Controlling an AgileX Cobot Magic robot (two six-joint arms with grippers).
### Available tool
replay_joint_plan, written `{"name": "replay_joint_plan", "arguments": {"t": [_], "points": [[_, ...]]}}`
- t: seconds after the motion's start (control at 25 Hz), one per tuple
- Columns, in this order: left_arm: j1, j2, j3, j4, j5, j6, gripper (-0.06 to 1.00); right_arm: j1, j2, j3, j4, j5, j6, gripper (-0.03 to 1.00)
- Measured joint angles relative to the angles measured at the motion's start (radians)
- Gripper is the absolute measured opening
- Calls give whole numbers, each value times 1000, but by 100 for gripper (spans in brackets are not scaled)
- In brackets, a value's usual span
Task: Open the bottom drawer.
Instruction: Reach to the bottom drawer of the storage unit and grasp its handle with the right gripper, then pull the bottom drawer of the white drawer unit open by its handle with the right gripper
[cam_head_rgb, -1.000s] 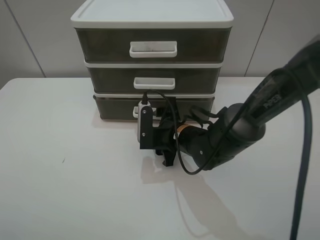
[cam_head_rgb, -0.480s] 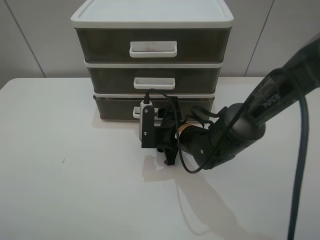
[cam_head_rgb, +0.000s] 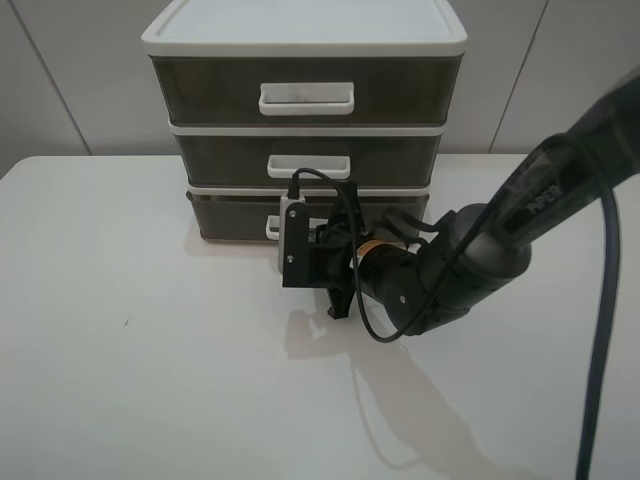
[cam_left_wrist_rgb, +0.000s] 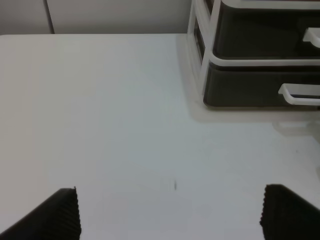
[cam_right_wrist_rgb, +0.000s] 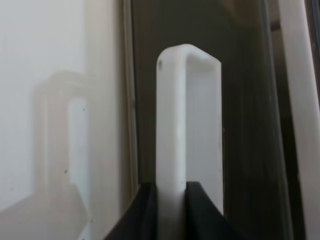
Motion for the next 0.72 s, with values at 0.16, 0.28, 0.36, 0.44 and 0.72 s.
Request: {"name": "replay_joint_plan", "arguments": {"t": [0.16,0.28,0.36,0.44,0.72], "points": [[0,0,0,0,0,0,74,0,-18,10,5,19,-6,11],[0,0,0,0,0,0,74,7,-44,35,22,39,-8,11],[0,0,0,0,0,0,74,13,-63,55,24,50,-9,11],[0,0,0,0,0,0,74,24,-80,79,27,58,-11,11],[0,0,0,0,0,0,74,105,-119,128,134,71,-15,11]]}}
